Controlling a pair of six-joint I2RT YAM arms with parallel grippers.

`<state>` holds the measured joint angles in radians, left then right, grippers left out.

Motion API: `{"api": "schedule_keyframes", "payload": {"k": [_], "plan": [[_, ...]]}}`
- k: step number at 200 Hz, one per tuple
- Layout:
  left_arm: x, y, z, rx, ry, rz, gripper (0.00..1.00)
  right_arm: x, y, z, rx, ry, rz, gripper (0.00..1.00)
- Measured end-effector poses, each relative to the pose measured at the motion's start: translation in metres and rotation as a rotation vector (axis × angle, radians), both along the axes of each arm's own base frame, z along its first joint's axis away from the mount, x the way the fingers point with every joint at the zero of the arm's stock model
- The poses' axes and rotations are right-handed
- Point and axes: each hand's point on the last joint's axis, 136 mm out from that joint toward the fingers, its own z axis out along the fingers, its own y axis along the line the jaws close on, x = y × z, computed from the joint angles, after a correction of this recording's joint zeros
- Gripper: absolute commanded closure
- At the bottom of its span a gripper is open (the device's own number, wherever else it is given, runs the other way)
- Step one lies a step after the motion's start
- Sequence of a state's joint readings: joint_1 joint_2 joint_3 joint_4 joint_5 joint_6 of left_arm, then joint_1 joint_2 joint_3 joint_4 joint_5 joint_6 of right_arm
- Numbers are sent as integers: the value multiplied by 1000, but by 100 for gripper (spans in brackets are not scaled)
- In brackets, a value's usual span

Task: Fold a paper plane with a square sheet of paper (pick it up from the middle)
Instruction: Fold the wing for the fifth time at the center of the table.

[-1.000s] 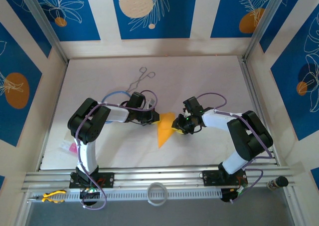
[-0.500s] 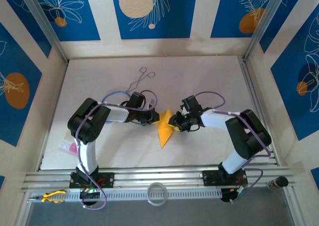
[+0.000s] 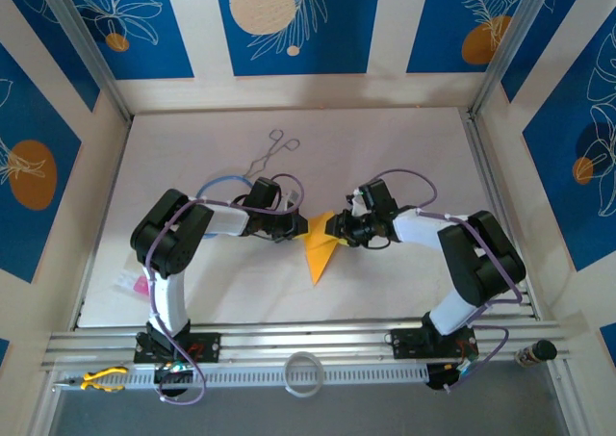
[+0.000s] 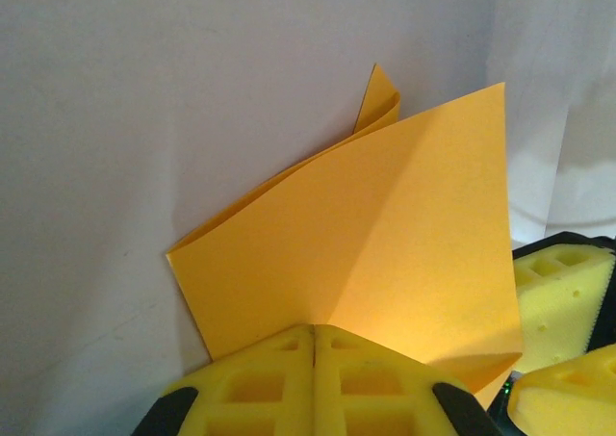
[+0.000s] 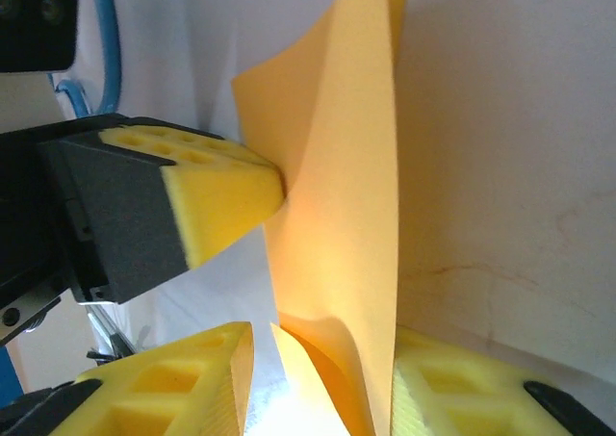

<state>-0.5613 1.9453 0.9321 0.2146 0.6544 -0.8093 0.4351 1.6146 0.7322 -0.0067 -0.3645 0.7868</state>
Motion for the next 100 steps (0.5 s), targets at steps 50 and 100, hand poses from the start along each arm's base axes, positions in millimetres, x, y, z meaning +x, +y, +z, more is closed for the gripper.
{"api": "schedule_keyframes", "payload": {"k": [50,100], "plan": [[0,0,0,-1,-1,0,99,10,1,-1,15,-18,33,74],[-2,2,1,1,0,1,93,11,-3,-12,4,18,34,94]]}}
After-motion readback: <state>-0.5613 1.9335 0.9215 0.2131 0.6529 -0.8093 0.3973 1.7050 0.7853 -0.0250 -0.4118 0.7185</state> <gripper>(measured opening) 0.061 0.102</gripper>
